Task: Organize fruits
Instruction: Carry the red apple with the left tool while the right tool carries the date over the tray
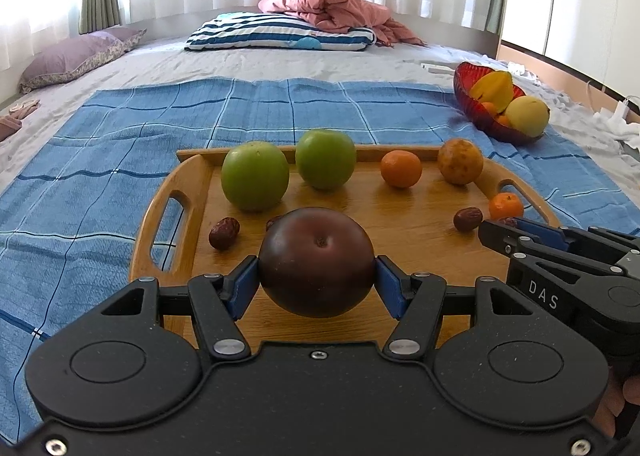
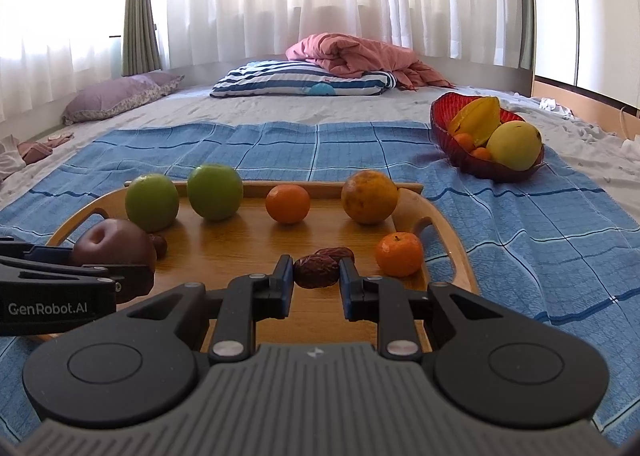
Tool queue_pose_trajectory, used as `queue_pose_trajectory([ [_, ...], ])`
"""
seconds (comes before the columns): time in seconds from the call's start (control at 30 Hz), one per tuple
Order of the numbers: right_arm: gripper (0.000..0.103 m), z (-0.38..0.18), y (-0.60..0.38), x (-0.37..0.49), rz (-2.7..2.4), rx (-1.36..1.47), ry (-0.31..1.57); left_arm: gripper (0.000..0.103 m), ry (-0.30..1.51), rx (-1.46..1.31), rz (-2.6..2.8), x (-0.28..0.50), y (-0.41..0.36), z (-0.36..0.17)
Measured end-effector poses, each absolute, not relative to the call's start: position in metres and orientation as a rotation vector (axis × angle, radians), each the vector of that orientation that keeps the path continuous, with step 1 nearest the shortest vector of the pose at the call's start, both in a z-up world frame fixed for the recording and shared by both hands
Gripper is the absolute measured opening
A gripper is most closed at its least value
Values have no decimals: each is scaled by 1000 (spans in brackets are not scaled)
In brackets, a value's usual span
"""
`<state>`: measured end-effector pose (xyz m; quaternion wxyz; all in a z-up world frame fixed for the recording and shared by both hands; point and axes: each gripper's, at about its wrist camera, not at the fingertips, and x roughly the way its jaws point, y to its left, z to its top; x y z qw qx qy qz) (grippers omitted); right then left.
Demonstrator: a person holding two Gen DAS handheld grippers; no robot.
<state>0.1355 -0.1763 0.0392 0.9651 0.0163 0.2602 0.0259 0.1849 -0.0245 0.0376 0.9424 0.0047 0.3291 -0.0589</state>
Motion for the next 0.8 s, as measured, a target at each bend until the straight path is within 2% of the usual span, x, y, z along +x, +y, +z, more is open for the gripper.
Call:
queue_pose_trajectory([
  [0.8,28,27,-160,160,101,43,570,60,709,-8,-97,206,-17,25],
])
